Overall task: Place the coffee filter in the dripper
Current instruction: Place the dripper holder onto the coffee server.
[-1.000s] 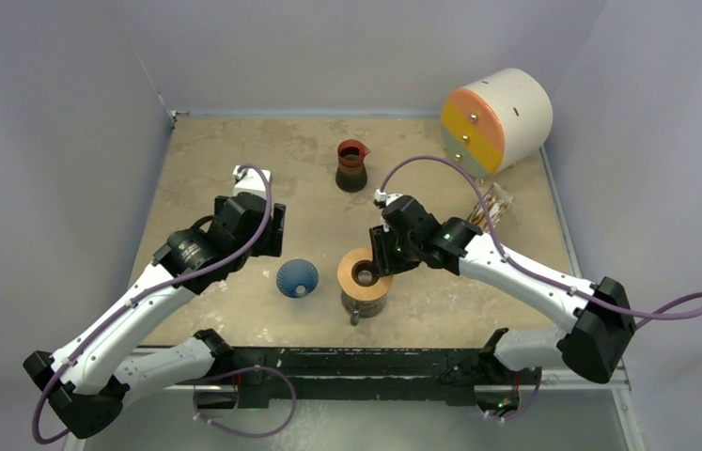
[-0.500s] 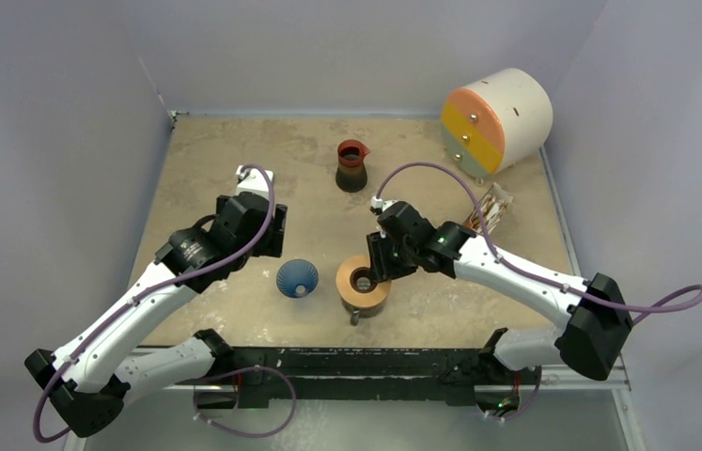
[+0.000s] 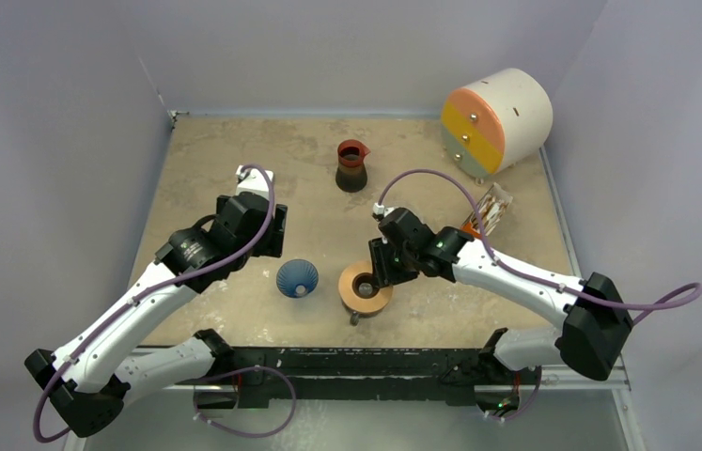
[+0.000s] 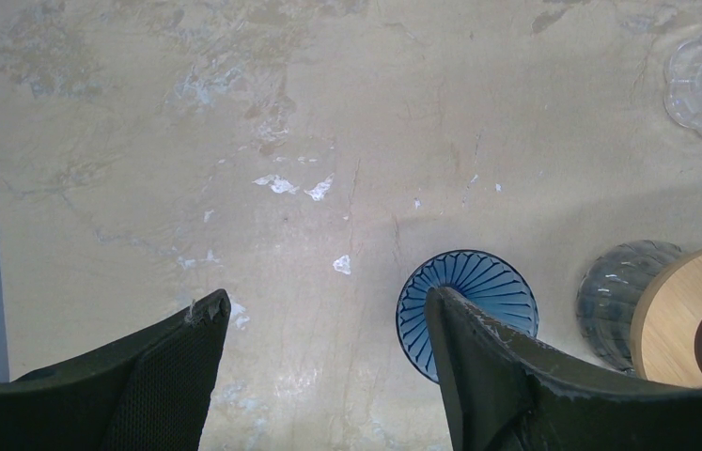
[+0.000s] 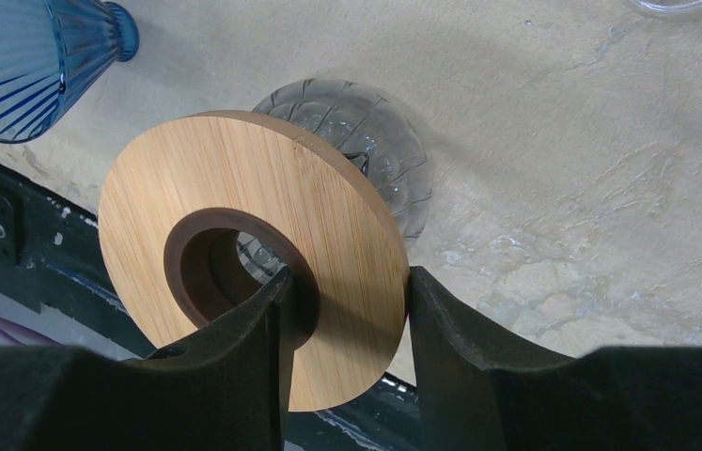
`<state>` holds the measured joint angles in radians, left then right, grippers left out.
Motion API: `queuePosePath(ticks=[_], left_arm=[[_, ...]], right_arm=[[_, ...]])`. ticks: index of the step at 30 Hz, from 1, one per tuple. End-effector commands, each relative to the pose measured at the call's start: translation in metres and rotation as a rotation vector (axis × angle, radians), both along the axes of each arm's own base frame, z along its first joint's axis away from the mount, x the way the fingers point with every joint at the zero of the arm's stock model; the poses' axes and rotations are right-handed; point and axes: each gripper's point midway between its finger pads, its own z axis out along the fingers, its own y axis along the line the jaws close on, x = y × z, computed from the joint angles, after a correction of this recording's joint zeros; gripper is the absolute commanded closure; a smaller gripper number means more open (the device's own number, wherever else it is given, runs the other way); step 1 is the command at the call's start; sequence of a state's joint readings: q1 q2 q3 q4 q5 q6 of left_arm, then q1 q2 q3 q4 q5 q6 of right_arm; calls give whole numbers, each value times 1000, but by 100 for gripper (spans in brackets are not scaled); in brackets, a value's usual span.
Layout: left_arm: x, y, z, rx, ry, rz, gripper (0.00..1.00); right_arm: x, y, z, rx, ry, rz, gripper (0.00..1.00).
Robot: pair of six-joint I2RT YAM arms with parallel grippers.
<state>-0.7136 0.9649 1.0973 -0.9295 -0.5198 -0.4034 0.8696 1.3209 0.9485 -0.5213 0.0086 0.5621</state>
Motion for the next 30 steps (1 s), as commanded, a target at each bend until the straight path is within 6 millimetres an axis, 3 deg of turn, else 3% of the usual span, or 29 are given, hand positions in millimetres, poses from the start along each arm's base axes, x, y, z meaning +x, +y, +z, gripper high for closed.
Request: queuePosePath(ticks=[1,10,15,25,30], left_arm=[[3,-1,1,-7,-15,-2,25],[3,-1,1,-8,-15,-2,25],[3,-1,1,-7,-12,-2,25],[3,-1,1,-7,-12,-3,25],[3,-1,0,-6,-11,-3,25]], right_arm=[[1,4,5,36,-16,-15,100],[3,2,3,24,-21,-29,99],[3,-2,7,17,-34,-38,91],[3,-3,10,18,-41,-41,66],[2,-3,11,24,-37,-39,59]])
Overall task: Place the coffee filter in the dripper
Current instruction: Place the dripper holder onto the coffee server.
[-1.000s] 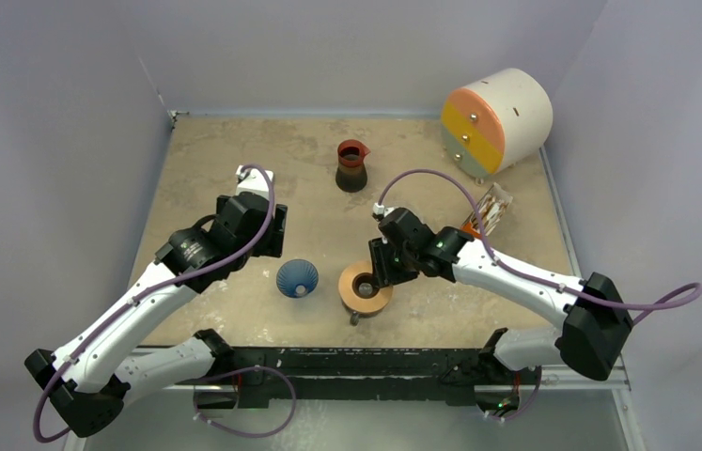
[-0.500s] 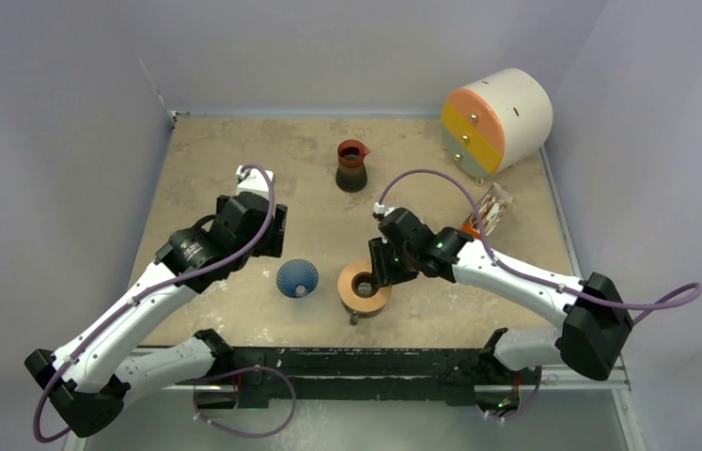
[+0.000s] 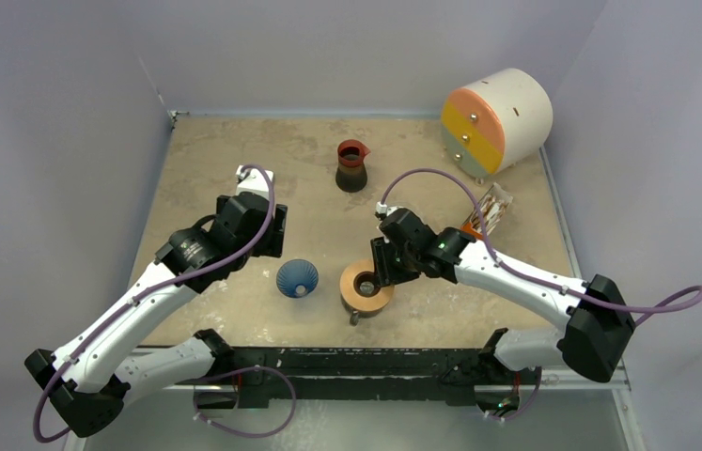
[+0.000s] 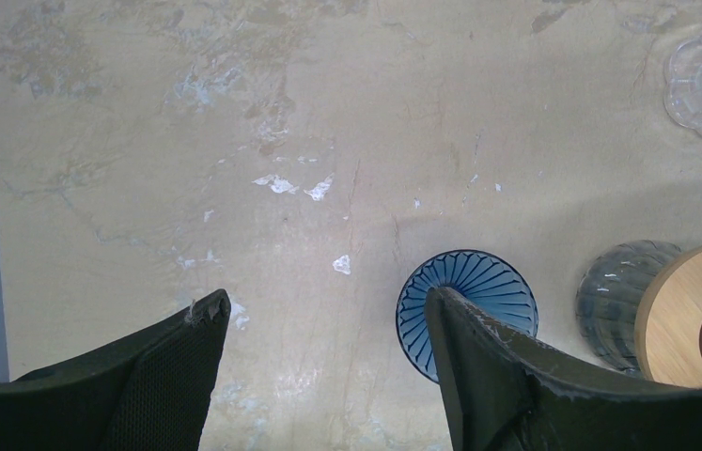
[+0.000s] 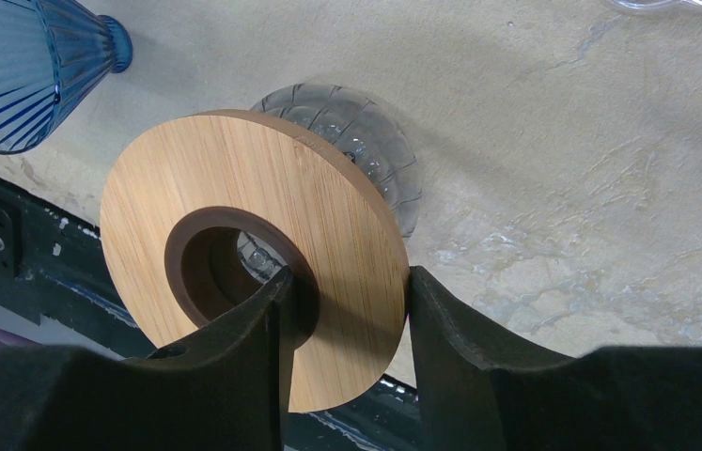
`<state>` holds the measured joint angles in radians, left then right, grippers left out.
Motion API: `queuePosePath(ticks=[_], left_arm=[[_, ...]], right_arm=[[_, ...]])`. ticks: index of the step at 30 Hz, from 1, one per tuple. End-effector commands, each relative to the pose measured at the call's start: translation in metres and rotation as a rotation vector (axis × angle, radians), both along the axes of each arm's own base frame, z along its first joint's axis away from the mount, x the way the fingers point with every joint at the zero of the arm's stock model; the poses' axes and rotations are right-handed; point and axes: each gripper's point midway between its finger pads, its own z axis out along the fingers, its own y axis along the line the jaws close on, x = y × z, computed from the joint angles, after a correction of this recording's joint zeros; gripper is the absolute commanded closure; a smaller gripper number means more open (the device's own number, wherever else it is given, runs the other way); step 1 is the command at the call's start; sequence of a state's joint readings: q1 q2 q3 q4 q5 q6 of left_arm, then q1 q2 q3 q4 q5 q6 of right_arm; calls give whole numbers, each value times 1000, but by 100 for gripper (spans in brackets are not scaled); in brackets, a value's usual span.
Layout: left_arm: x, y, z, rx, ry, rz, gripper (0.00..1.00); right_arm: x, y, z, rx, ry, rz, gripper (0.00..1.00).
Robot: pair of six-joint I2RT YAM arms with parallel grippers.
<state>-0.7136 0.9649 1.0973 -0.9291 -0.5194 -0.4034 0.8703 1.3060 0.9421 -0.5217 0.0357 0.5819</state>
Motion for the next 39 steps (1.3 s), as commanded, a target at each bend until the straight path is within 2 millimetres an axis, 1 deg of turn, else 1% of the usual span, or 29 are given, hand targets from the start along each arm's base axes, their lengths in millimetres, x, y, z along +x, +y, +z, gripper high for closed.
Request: queuePosePath(ticks=[1,5,18,26,33,39], left_arm=[[3,-1,0,-6,-11,-3,25],[3,-1,1,-8,-13,-2,25],[3,-1,1,-12,-14,-2,25],[2,-1,1,-12,-14,-4,25],[2,-1,2,-14,-15,-4,25],[2,-2,0,-14,-7,-6,25]], right_arm=[[-1,1,10,27,-22,-6,59],[-1,2,9,31,-20,-3,55],[-6,6,8,31,-13,8,51],[-6,5,9,27,-17,3,40],[-3,3,18,22,-42,-7,30],[3,-10,40,-5,-104,-26,24]])
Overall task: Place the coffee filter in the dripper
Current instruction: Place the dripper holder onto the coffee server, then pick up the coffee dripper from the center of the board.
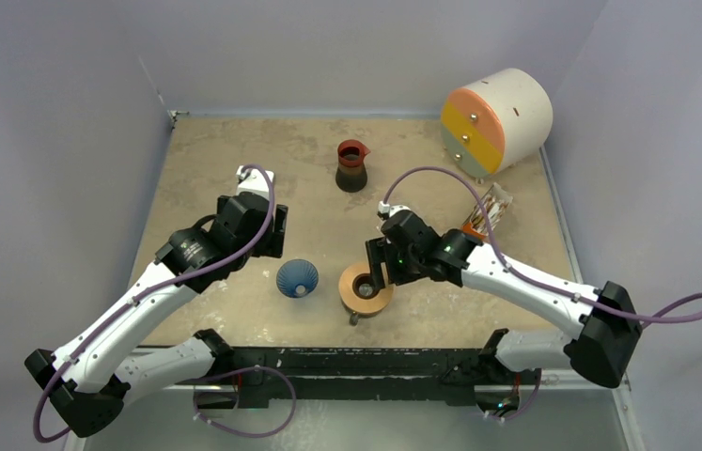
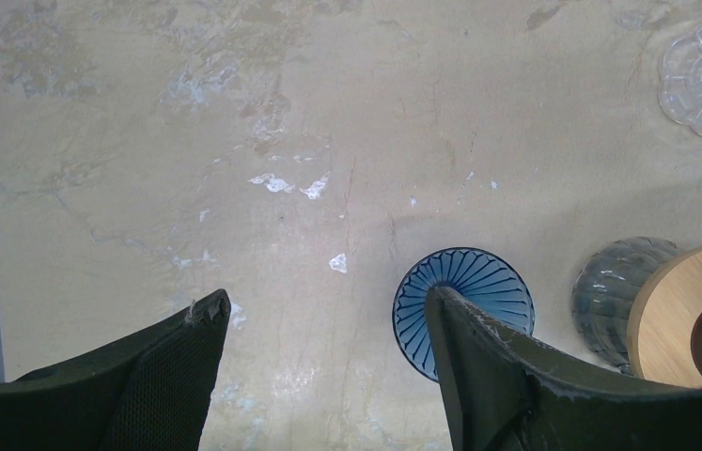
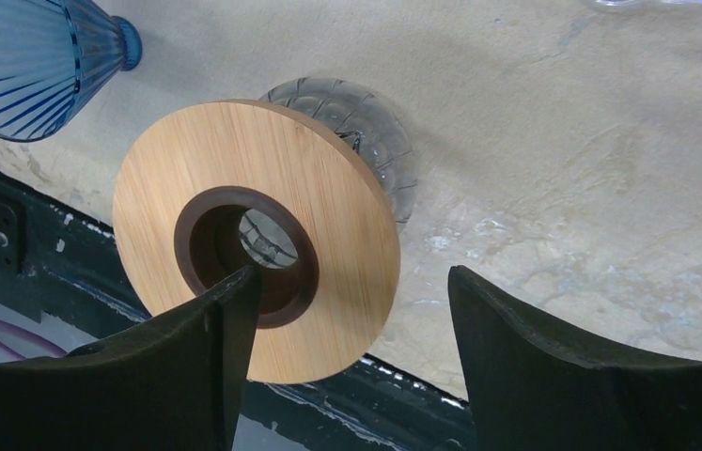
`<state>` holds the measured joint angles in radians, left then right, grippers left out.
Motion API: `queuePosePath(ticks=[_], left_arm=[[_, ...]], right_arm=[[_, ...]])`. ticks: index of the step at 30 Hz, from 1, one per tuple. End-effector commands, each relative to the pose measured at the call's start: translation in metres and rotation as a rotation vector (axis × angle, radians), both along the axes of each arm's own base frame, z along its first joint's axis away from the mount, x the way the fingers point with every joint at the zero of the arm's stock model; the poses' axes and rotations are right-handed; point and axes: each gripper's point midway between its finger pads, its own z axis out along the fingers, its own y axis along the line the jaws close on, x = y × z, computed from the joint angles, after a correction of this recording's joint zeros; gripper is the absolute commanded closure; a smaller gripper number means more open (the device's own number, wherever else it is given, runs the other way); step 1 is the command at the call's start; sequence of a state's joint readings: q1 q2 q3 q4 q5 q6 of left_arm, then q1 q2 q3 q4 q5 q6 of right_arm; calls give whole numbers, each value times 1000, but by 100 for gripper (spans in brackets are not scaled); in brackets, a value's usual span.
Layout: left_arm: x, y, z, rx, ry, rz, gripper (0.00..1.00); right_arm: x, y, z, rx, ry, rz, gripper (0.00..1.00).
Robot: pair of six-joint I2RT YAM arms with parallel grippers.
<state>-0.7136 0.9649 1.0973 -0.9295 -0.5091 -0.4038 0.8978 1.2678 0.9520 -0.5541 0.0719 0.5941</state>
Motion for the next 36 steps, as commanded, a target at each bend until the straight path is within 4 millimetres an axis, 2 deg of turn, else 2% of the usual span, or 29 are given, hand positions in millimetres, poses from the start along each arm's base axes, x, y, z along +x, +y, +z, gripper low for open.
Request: queuePosePath(ticks=[1,8,13,21,28,31,36], left_arm=[[2,0,0,-10,-12,1,25],[-2,-10,-3,-71,24,-2,25],[-15,-17,-11,-142,105,31,25],[-39,-25,-40,-247,250,112,19],[-45,-24,-75,-230,332,176,19],[-47,-25,-88,-238,354,193,20],[-47,-29,-114,-260,407,210,28]], right_arm=[[8,-9,34,-4,-85,-27,23],[13,-22,62,-8,-159,-56,20],[14,-28,74,1,-195,-69,20],[15,-33,74,-11,-215,-62,20],[9,-42,74,-19,-219,-56,19],[4,-46,73,-16,-214,-49,20],[-3,-52,70,-10,-207,-45,19]])
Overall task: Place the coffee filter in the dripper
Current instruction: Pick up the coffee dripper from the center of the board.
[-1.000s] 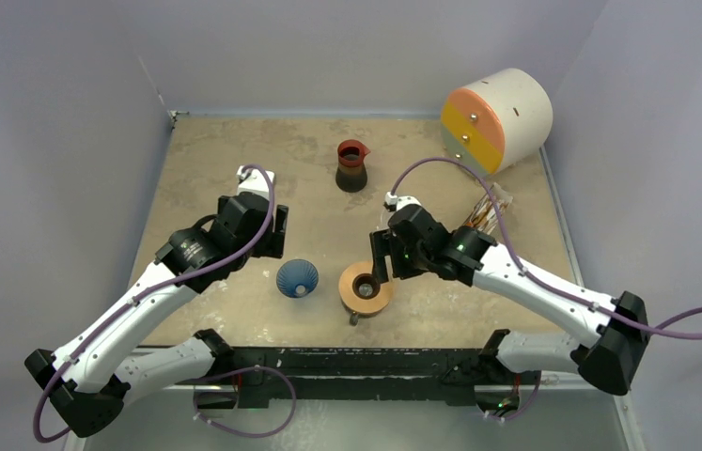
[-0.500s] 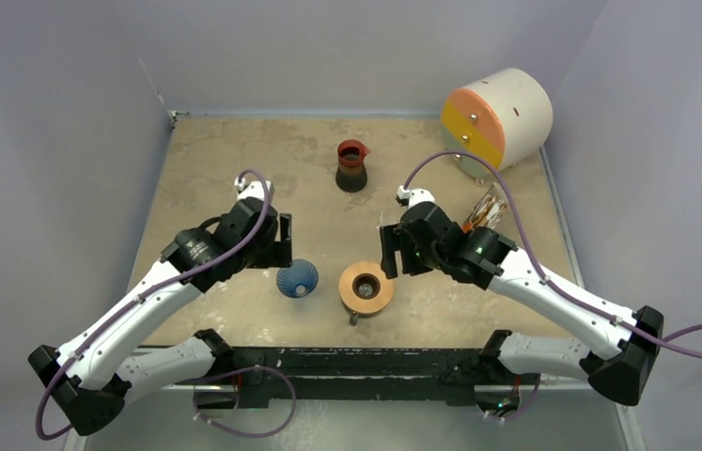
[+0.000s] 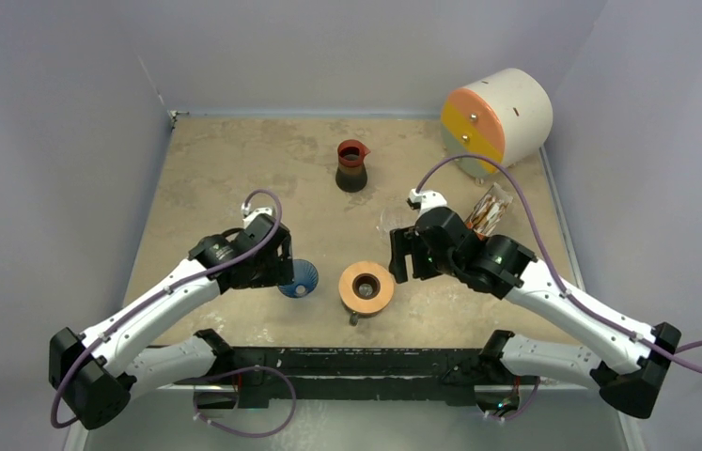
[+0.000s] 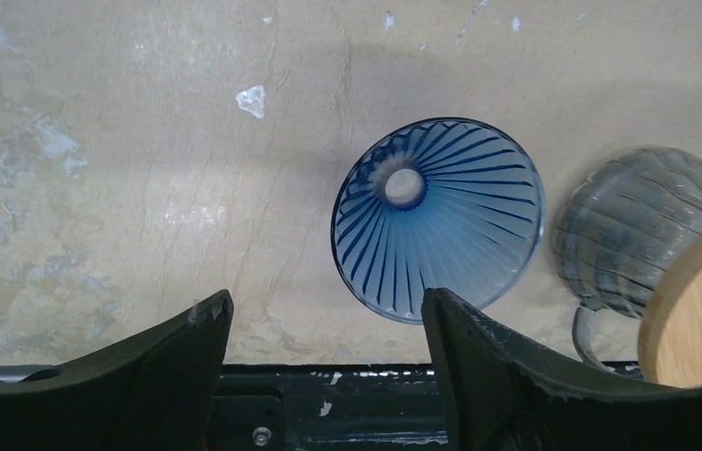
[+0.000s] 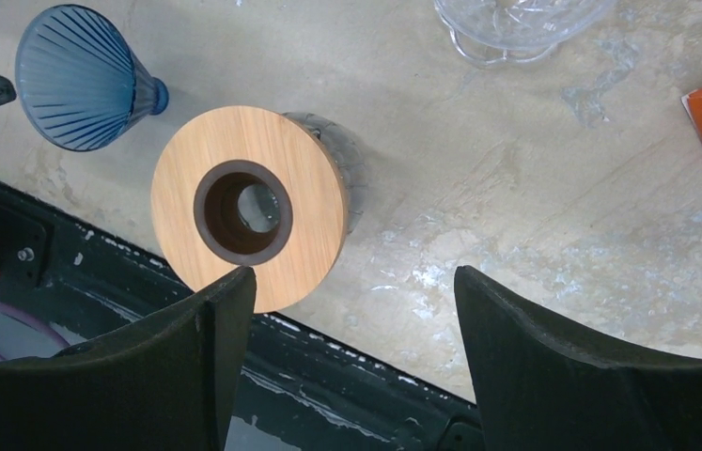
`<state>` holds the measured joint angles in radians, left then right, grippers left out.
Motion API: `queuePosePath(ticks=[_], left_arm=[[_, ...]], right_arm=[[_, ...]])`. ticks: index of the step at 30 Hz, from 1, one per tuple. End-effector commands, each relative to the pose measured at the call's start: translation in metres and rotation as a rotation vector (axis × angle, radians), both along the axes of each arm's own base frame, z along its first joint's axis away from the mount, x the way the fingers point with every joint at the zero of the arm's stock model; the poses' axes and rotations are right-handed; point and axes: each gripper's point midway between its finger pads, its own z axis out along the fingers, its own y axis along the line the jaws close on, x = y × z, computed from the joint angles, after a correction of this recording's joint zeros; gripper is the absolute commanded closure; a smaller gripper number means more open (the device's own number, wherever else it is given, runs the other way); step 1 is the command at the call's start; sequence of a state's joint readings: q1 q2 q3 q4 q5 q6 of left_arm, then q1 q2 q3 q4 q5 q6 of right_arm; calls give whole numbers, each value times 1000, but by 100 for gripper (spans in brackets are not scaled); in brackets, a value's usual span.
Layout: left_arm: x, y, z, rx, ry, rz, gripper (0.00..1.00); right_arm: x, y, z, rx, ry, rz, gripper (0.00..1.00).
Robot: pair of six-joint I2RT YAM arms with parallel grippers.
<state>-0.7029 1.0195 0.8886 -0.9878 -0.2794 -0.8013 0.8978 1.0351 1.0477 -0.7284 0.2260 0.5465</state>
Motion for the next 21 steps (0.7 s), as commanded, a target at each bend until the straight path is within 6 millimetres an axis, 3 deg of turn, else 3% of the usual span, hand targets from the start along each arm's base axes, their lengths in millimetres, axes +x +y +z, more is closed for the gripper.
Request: queuePosePath(ticks=[1,14,21], left_arm=[[6,-10,-18,-70,34,43,31],[12,-26,-45,-205,107,50,57],[9,-22,-54,-205,120,76,66]], right_arm=[[-8,-11,-7,-32,6,4,19],[-15,-23,-13,-24,4,-19,20],[-15,-26,-15,-24,-2,-26,20]])
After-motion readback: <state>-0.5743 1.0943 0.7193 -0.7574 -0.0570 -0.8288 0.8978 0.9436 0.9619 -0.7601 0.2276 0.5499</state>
